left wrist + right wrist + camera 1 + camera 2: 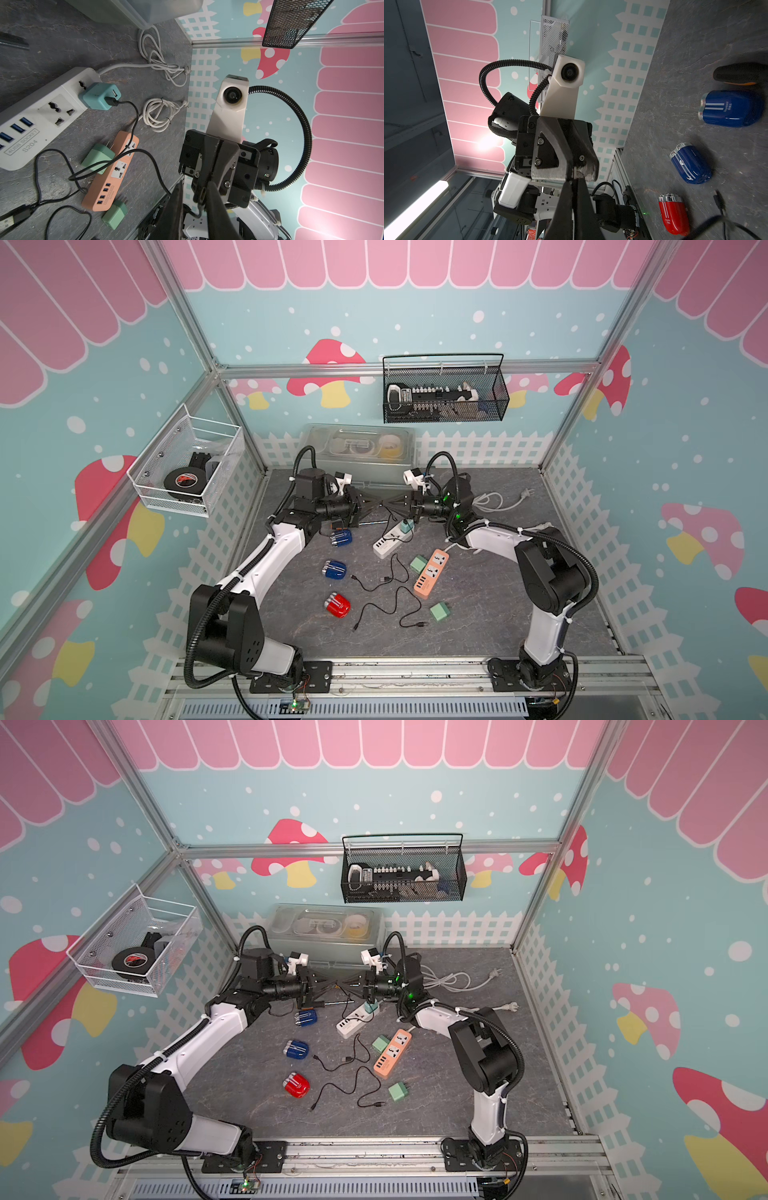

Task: Charge the electric shaver
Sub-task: Pick up the charging cable from the center of the board.

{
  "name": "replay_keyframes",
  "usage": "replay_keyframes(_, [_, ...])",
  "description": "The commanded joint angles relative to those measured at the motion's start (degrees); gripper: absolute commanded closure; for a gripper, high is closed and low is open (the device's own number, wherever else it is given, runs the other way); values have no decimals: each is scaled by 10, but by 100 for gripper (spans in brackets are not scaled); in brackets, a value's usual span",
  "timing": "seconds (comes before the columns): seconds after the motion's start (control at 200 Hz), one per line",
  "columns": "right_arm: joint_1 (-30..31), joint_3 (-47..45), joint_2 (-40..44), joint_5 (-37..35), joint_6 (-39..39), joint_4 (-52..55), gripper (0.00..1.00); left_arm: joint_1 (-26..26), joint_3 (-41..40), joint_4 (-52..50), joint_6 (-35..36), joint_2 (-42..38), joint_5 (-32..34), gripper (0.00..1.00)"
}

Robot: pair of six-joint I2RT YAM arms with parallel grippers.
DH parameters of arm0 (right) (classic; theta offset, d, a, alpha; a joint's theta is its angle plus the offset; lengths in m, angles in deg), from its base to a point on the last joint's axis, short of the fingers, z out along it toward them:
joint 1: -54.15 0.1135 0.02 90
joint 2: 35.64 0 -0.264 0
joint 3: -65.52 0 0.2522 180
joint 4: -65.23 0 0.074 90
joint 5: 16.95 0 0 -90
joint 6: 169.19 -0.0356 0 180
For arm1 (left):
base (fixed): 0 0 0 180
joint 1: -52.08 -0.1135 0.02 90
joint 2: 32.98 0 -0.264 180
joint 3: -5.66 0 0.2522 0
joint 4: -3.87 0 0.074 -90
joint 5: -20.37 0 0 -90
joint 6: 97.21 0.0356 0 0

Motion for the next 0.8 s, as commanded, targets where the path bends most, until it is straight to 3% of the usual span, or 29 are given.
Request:
replay_keyframes(0.0, [1,17,-5,12,-18,-37,100,4,12,-17,16,10,-7,79])
replay_keyframes(0.475, [1,8,-29,-1,-49,-80,100,13,-7,28,-16,12,-10,100])
replay_keyframes(0.58, [0,6,-25,-9,-48,-77,100,13,-10,33,-23,5,-3,100])
replay_keyframes(0.69, [-4,-6,12,-42,-4,-10,71,12,-22,62,-64,-14,36,100])
replay_keyframes(0.795, [-17,-39,81,-115,78,125,61,13,-48,95,-115,-43,106,100])
